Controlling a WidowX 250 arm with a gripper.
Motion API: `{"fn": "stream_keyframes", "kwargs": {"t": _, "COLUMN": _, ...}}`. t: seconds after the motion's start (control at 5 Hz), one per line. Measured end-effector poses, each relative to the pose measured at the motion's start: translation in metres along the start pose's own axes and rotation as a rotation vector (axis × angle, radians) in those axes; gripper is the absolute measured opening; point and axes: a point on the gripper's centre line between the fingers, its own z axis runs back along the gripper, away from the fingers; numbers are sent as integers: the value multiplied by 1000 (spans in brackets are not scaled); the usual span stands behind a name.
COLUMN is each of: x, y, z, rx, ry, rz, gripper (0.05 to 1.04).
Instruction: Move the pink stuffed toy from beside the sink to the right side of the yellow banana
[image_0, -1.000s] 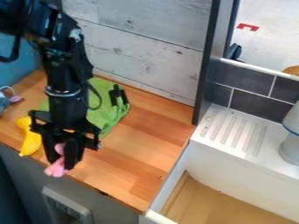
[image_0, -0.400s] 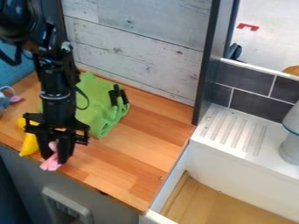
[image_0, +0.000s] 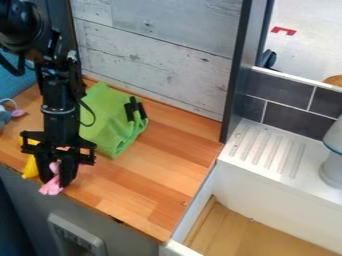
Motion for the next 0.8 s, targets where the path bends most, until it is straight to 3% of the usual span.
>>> {"fn": "stream_keyframes", "kwargs": {"t": 0.2, "x": 2, "y": -2, "z": 0, "rx": -50, "ry": -11, "rz": 24, "gripper": 795}}
{"fn": "stream_keyframes", "kwargs": {"t": 0.4, "x": 5, "y": -4, "z": 19, "rx": -72, "ry": -83, "rz": 25, "gripper": 999}}
{"fn": "stream_keyframes", "kwargs": {"t": 0.8, "x": 11, "y": -25, "z": 76, "rx": -65, "ry": -232, "rz": -57, "gripper": 1001}}
